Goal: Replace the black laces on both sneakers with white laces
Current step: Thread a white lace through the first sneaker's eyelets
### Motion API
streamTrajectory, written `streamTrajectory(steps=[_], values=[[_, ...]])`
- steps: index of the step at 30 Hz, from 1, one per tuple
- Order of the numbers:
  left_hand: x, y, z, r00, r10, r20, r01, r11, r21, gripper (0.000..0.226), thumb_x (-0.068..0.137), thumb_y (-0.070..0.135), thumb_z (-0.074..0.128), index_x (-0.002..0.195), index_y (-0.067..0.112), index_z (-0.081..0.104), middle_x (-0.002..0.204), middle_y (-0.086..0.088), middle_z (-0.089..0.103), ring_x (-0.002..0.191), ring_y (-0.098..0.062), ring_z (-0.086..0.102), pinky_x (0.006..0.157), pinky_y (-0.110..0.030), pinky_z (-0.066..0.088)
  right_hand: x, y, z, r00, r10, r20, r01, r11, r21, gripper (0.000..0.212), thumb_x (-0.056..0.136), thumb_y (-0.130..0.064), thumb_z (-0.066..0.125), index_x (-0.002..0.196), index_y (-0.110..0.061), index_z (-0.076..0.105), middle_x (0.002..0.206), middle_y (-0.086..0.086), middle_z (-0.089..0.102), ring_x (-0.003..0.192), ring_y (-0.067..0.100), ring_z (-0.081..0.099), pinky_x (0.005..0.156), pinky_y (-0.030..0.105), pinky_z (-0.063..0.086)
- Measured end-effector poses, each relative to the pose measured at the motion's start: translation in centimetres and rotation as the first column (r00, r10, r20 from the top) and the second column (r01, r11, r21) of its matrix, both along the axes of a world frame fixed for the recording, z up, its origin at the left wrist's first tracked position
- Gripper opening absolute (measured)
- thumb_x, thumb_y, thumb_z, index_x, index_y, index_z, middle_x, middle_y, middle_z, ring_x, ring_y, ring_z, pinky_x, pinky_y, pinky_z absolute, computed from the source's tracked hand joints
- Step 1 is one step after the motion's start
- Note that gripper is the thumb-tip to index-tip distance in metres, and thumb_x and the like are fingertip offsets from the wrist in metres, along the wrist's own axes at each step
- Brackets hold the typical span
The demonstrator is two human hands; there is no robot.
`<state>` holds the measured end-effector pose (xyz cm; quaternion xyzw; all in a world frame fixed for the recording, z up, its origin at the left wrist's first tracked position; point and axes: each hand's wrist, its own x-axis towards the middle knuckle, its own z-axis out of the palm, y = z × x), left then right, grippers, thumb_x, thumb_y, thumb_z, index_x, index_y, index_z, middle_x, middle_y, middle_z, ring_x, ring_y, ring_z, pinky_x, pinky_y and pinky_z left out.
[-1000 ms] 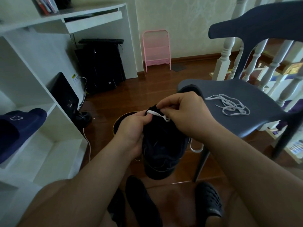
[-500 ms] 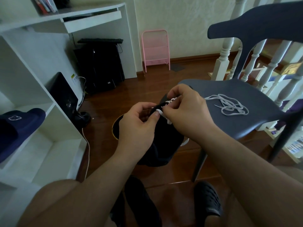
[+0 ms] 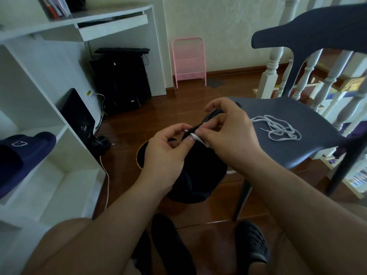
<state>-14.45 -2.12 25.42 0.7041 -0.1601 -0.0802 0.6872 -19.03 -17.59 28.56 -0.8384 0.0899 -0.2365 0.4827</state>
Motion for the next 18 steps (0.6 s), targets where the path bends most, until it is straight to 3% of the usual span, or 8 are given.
streamTrajectory(steps=[2,5,9,14,18], values=[[0.0,-0.1,0.0,0.996,-0.014,-0.092,0.008,0.998,-0.069,0.022,0.098,0.006,0.071,0.114,0.020,0.074,0.099,0.000,0.080,0.092,-0.017,0.078,0.078,-0.031,0.065,0.2,0.0,0.1,1.000,-0.019,0.004,0.019,1.000,-0.017,0.046,0.081,-0.025,0.087,0.112,-0.038,0.055,0.079,-0.013,0.073,0.074,-0.002,0.068,0.065,0.016,0.047],[0.0,-0.1,-0.4,0.997,0.000,-0.074,-0.004,0.998,-0.055,0.021,0.097,0.006,0.072,0.114,0.018,0.075,0.102,0.000,0.080,0.095,-0.016,0.078,0.078,-0.028,0.063,0.5,-0.4,0.3,0.999,0.028,-0.046,-0.030,0.999,-0.035,0.043,0.080,-0.023,0.087,0.108,-0.036,0.057,0.079,-0.012,0.073,0.071,-0.001,0.068,0.060,0.010,0.045],[-0.3,-0.2,-0.6,0.999,0.039,-0.026,-0.039,0.999,-0.024,0.021,0.098,0.008,0.072,0.113,0.021,0.075,0.101,0.005,0.080,0.095,-0.011,0.077,0.080,-0.027,0.063,0.9,-1.0,0.4,0.992,0.079,-0.096,-0.085,0.994,-0.062,0.036,0.080,-0.019,0.088,0.103,-0.034,0.064,0.075,-0.011,0.074,0.070,0.000,0.068,0.064,0.015,0.046],[-0.4,-0.5,0.0,0.997,-0.024,-0.066,0.019,0.997,-0.077,0.022,0.099,0.006,0.068,0.113,0.022,0.074,0.099,0.005,0.081,0.093,-0.013,0.078,0.078,-0.028,0.064,1.1,-1.5,0.1,0.996,0.068,-0.061,-0.079,0.973,-0.218,0.032,0.078,-0.017,0.088,0.096,-0.033,0.067,0.071,-0.011,0.070,0.071,-0.002,0.066,0.061,0.007,0.046],[-0.2,-0.2,0.2,0.997,-0.082,-0.014,0.081,0.995,-0.052,0.024,0.099,0.006,0.068,0.116,0.022,0.072,0.105,0.004,0.080,0.098,-0.015,0.077,0.084,-0.032,0.064,0.5,-1.5,0.0,0.996,0.078,0.035,-0.072,0.985,-0.155,0.029,0.077,-0.013,0.088,0.093,-0.029,0.070,0.072,-0.009,0.071,0.071,0.003,0.069,0.066,0.015,0.054]])
